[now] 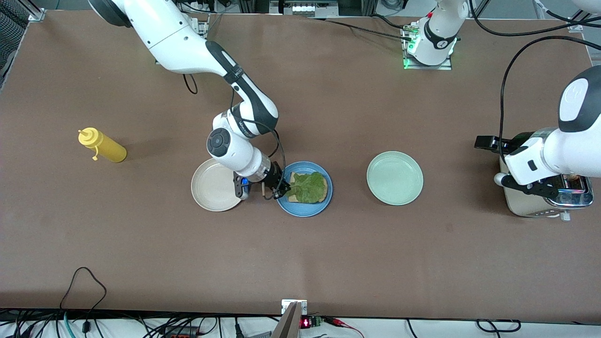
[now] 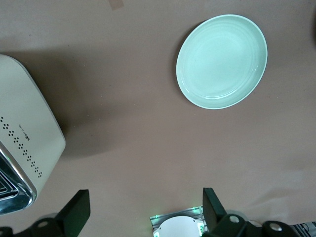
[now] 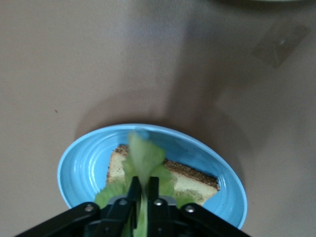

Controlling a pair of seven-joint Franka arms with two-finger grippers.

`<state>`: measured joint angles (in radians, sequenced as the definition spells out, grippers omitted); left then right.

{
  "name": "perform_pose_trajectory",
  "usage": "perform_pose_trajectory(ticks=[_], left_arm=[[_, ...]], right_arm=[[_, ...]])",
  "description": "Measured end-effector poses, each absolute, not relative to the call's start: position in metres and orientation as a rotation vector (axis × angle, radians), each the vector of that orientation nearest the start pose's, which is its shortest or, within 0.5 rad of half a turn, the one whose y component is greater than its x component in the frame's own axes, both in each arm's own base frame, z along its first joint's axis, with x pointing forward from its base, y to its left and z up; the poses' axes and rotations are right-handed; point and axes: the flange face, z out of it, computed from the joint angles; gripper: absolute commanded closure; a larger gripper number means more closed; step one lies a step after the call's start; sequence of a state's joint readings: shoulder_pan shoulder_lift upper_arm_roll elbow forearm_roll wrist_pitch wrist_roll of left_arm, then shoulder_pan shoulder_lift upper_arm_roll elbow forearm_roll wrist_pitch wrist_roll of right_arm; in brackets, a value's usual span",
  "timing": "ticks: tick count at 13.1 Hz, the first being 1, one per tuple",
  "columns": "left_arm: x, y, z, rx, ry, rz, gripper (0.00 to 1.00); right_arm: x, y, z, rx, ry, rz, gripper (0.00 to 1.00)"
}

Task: Make sandwich in blue plate with both arms
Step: 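Lay the lettuce on the bread, open the right gripper and withdraw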

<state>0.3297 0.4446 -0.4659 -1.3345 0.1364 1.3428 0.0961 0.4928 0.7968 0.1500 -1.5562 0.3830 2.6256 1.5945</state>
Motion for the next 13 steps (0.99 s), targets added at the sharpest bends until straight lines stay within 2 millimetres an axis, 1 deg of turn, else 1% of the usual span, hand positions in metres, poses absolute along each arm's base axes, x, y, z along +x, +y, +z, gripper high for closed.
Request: perform_pose_trajectory(ticks=[2,3,6,8,10,13], left_arm=[[0.634,-0.016,0.472,-3.115,0.355,0.621,0.00],[0.634,-0.016,0.472,-3.115,0.355,0.621,0.00],[0.634,-0.016,0.472,-3.115,0.355,0.621,0.00],[0.634,-0.016,0.472,-3.115,0.355,0.620,0.00],[0.634,-0.016,0.472,-3.115,0.355,0.620,0.00],[0.634,-0.016,0.472,-3.115,0.355,0.620,0.00]], right_arm=[[0.599,0.413,0.207,-2.168,1.684,0.254,0.13],[0.599,0.413,0.207,-2.167,1.684,0.252,0.00],[0.604,0.412,0.215,-2.158,1.678,0.240,0.00],[0.610,0.406,0.233,-2.171,1.668,0.246,0.00],[0.619,0.387,0.266,-2.239,1.622,0.278,0.00],[0.633,0.340,0.323,-2.320,1.538,0.306,0.00]])
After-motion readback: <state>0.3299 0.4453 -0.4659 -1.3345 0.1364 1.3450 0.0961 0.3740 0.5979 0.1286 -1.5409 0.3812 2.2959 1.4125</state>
